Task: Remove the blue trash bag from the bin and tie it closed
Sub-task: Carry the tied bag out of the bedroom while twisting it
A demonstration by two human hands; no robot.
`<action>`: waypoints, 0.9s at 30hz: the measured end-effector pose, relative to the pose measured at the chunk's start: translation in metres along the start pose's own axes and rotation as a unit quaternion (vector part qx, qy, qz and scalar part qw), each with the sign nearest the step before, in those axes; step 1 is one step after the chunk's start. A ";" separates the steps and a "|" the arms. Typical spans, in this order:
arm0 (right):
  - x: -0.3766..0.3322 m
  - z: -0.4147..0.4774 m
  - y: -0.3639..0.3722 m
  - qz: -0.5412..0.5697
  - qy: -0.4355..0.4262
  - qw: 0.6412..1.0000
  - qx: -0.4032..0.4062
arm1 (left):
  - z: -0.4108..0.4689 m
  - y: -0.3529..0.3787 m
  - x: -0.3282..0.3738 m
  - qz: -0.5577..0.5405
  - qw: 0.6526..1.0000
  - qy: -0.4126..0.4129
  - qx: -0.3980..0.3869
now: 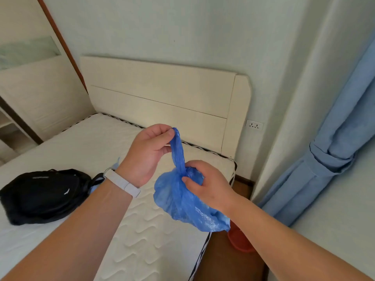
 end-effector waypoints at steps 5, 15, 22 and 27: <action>-0.031 -0.003 0.051 -0.006 -0.031 0.997 -0.064 | -0.051 -0.052 0.002 -0.035 0.996 -0.011 0.079; -0.145 -0.057 0.196 -0.003 -0.139 0.964 -0.227 | -0.236 -0.165 0.039 -0.020 0.966 0.002 0.258; -0.235 -0.134 0.300 0.040 -0.226 0.927 -0.296 | -0.391 -0.221 0.075 -0.003 0.928 0.027 0.371; -0.291 -0.207 0.362 0.072 -0.282 0.882 -0.371 | -0.508 -0.237 0.093 0.017 0.889 0.044 0.456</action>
Point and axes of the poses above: each hand's wrist, its own z-axis towards the middle knuckle, its own y-axis out of the palm, x = y × z, the point moved 4 cm from there along z, towards the middle knuckle
